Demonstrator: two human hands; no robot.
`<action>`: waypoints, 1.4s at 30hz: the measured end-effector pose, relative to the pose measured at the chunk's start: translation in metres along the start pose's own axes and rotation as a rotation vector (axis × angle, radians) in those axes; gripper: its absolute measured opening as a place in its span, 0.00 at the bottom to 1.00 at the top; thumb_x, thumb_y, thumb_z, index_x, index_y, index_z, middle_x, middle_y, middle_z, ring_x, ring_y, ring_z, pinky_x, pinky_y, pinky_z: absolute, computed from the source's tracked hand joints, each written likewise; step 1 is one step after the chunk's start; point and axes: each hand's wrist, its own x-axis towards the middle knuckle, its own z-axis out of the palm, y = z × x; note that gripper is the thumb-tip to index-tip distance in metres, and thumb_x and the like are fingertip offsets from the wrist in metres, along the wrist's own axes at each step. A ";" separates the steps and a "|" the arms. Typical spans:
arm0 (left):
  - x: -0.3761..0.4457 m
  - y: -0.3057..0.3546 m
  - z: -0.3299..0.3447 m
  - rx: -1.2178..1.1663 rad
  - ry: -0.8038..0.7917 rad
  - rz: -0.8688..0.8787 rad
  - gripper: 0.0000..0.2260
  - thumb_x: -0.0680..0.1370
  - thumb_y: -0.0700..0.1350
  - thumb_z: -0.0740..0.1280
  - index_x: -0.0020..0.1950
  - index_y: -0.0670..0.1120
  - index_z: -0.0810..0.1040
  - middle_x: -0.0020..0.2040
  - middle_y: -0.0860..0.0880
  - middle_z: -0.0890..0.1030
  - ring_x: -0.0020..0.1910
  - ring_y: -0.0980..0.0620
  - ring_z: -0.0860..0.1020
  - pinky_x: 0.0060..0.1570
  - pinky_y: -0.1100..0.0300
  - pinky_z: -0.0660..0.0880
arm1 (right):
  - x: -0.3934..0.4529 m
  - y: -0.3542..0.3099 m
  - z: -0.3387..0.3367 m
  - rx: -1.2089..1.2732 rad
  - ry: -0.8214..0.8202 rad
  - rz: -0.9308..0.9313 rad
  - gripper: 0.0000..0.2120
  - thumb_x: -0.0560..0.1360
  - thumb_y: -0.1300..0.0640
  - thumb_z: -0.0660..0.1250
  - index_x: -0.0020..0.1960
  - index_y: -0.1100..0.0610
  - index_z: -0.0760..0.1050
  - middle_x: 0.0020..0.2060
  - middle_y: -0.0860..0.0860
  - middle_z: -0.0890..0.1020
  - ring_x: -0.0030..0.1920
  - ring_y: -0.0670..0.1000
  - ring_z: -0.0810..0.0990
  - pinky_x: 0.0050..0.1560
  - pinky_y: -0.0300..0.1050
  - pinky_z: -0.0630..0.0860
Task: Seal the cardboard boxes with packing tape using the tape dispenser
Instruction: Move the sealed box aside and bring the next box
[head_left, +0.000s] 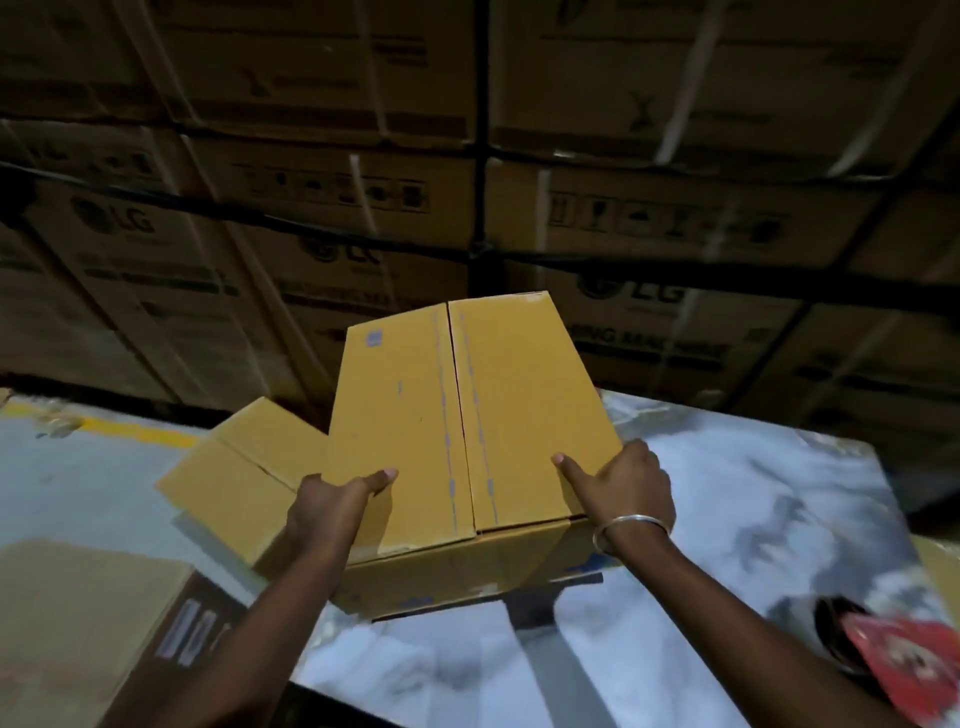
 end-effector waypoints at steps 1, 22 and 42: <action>-0.008 -0.003 0.008 0.005 -0.013 0.030 0.38 0.64 0.64 0.78 0.64 0.40 0.76 0.58 0.39 0.81 0.55 0.36 0.78 0.48 0.50 0.73 | -0.008 0.016 -0.005 0.007 0.006 0.039 0.40 0.67 0.29 0.71 0.61 0.61 0.70 0.58 0.59 0.78 0.59 0.64 0.77 0.50 0.55 0.76; -0.095 -0.047 0.059 0.286 -0.255 0.380 0.50 0.63 0.70 0.75 0.70 0.37 0.65 0.67 0.34 0.71 0.65 0.33 0.70 0.56 0.40 0.73 | -0.108 0.153 -0.049 0.072 -0.046 0.292 0.38 0.62 0.37 0.69 0.72 0.36 0.68 0.64 0.58 0.75 0.63 0.63 0.75 0.62 0.57 0.75; -0.140 -0.034 0.098 0.417 -0.196 0.530 0.46 0.68 0.62 0.76 0.76 0.42 0.59 0.74 0.38 0.66 0.71 0.36 0.66 0.65 0.39 0.69 | -0.106 0.174 -0.074 -0.301 -0.088 0.056 0.34 0.67 0.23 0.64 0.71 0.29 0.63 0.77 0.53 0.58 0.75 0.59 0.56 0.66 0.64 0.63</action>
